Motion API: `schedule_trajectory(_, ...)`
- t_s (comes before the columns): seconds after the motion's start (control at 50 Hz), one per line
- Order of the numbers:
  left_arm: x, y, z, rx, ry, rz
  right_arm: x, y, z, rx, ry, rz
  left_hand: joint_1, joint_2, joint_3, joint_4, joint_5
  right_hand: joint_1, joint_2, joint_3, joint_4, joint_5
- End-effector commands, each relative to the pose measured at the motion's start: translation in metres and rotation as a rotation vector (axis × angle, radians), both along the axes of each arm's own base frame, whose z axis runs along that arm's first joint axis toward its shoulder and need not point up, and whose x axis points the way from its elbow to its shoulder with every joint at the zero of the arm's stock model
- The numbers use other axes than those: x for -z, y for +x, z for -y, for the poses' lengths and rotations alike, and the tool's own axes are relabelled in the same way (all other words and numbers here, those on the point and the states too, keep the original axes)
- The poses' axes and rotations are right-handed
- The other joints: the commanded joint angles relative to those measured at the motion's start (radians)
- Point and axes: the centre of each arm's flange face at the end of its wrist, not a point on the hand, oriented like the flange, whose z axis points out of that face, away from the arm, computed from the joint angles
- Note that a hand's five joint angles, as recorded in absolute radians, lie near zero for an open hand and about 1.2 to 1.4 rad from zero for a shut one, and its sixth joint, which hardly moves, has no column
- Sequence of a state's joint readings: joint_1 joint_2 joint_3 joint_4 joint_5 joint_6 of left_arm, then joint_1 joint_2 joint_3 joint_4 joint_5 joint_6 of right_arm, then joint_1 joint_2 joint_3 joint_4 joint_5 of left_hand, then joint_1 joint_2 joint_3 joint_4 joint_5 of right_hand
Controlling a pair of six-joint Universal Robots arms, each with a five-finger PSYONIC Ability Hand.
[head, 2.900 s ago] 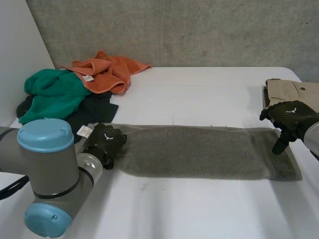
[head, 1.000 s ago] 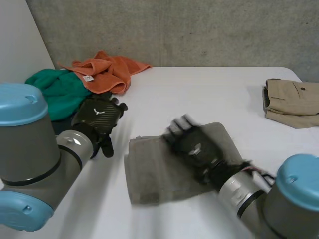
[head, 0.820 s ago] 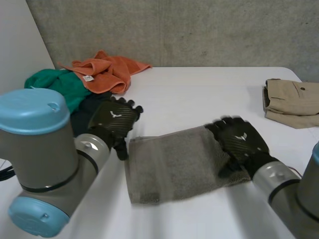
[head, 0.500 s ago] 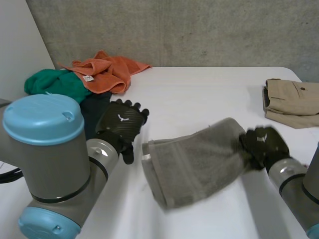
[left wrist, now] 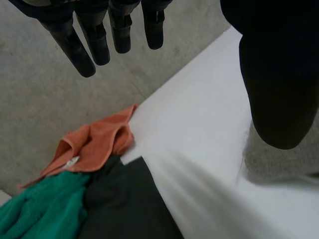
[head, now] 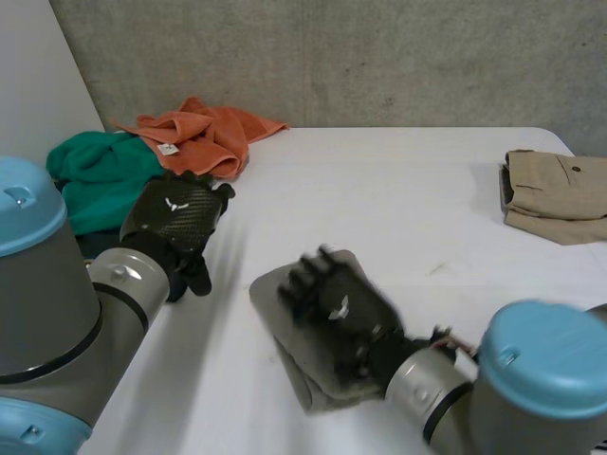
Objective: Fold the laundry.
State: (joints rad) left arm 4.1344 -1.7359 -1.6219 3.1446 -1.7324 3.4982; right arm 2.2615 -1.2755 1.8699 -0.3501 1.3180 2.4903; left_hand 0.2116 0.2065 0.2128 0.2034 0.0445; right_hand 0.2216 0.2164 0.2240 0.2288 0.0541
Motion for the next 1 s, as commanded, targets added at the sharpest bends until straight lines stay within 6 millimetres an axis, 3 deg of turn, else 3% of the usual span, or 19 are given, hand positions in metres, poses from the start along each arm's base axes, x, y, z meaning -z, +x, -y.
schedule_trajectory(0.02,-0.019,-0.032,0.0,0.068,-0.06,-0.064,-0.057,-0.035,0.058,0.324,0.207,0.318,-0.037,-0.032,-0.038,-0.029,-0.045,-0.047,-0.042,-0.049,-0.054,-0.054)
schedule_trajectory(0.2,-0.019,-0.082,-0.026,0.158,0.015,-0.144,-0.046,-0.042,0.082,0.45,0.521,0.269,-0.037,-0.032,-0.038,-0.029,-0.045,-0.047,-0.042,-0.049,-0.054,-0.054)
schedule_trajectory(0.26,-0.008,-0.096,-0.035,0.175,0.081,-0.158,-0.039,-0.044,0.09,0.489,0.594,0.225,-0.037,-0.032,-0.038,-0.029,-0.045,-0.047,-0.042,-0.049,-0.054,-0.054)
schedule_trajectory(0.36,0.031,-0.109,-0.047,0.168,0.227,-0.1,-0.028,-0.043,0.093,0.52,0.681,0.181,-0.037,-0.032,-0.038,-0.029,-0.045,-0.047,-0.042,-0.049,-0.054,-0.054)
schedule_trajectory(0.48,0.061,-0.1,-0.037,0.056,0.288,0.004,-0.018,-0.035,0.087,0.494,0.695,0.156,-0.037,-0.032,-0.038,-0.029,-0.045,-0.047,-0.042,-0.049,-0.054,-0.054)
schedule_trajectory(0.62,0.071,-0.072,-0.027,-0.113,0.288,0.136,-0.002,-0.019,0.072,0.418,0.663,0.097,-0.037,-0.032,-0.038,-0.029,-0.045,-0.047,-0.042,-0.049,-0.054,-0.054)
schedule_trajectory(0.84,0.1,-0.058,-0.04,-0.058,0.361,0.26,0.019,-0.014,0.077,0.386,0.521,-0.002,-0.037,-0.032,-0.038,-0.029,-0.045,-0.047,-0.042,-0.049,-0.054,-0.054)
schedule_trajectory(1.0,0.095,-0.057,-0.046,-0.033,0.355,0.231,0.024,-0.015,0.078,0.341,0.407,-0.05,-0.037,-0.032,-0.038,-0.029,-0.045,-0.047,-0.042,-0.049,-0.054,-0.054)
